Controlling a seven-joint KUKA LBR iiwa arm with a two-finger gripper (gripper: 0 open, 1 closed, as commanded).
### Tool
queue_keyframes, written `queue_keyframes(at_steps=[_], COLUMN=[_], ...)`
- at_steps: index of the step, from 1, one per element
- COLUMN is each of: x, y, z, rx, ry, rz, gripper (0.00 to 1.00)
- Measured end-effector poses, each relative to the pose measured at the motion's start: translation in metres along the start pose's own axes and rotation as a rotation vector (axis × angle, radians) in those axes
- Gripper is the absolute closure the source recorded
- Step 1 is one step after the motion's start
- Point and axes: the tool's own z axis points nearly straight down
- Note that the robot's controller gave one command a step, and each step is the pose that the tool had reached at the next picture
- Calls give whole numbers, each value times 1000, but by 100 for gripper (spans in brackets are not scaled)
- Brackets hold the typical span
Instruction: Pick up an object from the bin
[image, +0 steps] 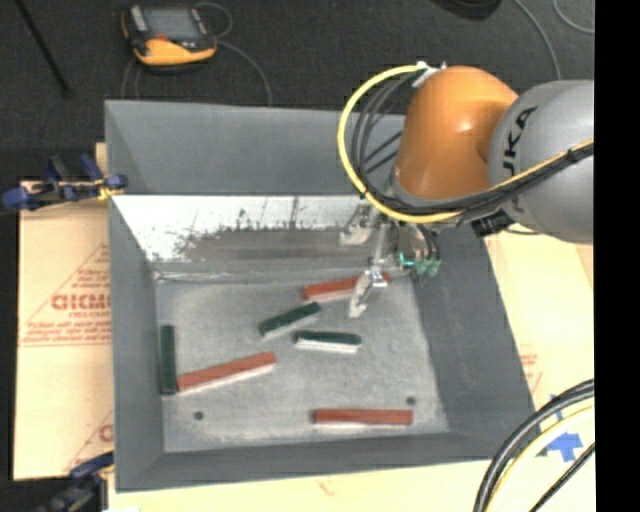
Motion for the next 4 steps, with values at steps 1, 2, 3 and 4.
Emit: queue_keyframes(at_steps=[1,2,3,4], x=[-1,-27,-4,-10], y=[0,-18,-17,-17], z=[5,44,115,113], rx=[0,1,2,2], ry=[-7,2,3,-29], rz=[-1,1,-137,-136], gripper=[0,0,100,0])
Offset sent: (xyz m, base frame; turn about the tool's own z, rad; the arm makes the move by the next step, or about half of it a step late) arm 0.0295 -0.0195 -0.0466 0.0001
